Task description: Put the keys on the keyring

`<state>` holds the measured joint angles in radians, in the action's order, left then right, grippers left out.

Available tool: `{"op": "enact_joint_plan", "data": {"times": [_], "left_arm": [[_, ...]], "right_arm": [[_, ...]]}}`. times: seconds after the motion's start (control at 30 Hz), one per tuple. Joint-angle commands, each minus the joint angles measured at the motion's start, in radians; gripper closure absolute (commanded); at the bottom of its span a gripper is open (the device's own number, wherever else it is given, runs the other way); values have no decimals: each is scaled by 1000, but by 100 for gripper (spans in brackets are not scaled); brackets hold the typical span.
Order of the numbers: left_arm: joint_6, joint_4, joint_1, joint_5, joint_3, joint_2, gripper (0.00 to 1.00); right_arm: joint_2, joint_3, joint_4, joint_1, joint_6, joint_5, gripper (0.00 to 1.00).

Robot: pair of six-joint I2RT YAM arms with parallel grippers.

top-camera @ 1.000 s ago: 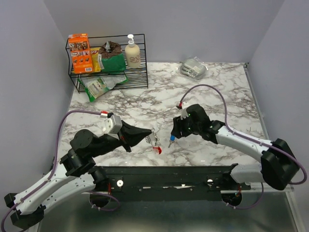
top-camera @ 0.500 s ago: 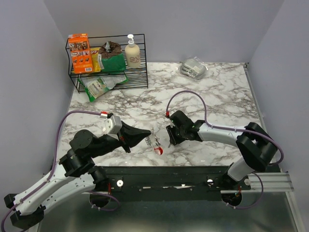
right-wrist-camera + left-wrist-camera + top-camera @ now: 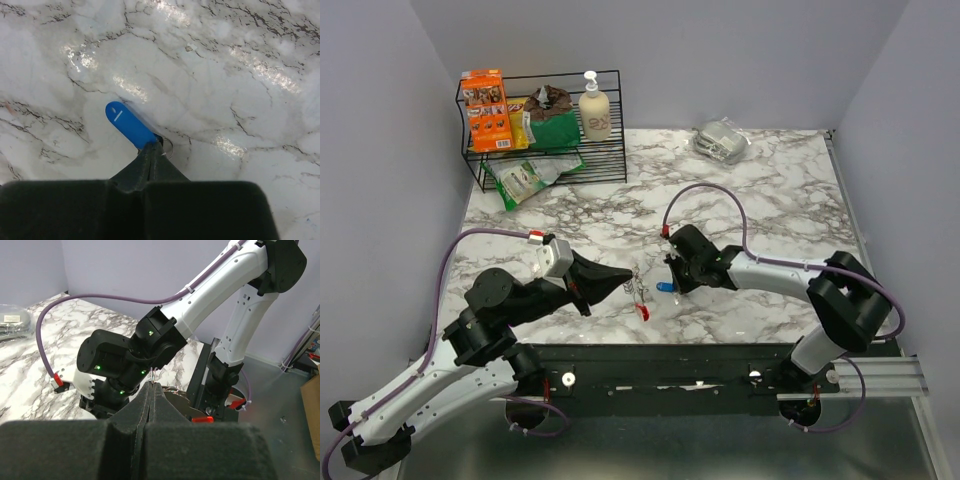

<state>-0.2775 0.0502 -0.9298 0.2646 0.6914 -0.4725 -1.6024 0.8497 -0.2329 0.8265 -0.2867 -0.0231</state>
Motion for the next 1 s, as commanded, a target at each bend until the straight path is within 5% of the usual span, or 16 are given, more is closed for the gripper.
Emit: {"op": "enact_joint_plan", "data": {"times": [0.0, 0.4, 0.47, 0.5, 0.6, 0.97], "left_arm": [[4, -6, -4, -22, 0, 8, 100], [21, 25, -4, -27, -16, 2, 100], [21, 22, -4, -28, -21, 2, 100], [20, 20, -4, -28, -26, 2, 100], [17, 20, -4, -25, -29, 0, 100], [12, 10, -4, -16, -38, -6, 100]], "right_arm": [[58, -18, -28, 6, 21, 0, 100], [182, -38, -26, 6, 80, 15, 99], [174, -40, -23, 6, 95, 46, 86], [171, -38, -22, 6, 101, 46, 67], [159, -44, -6, 8, 119, 54, 50], [38, -9, 1, 7, 124, 51, 49]]}}
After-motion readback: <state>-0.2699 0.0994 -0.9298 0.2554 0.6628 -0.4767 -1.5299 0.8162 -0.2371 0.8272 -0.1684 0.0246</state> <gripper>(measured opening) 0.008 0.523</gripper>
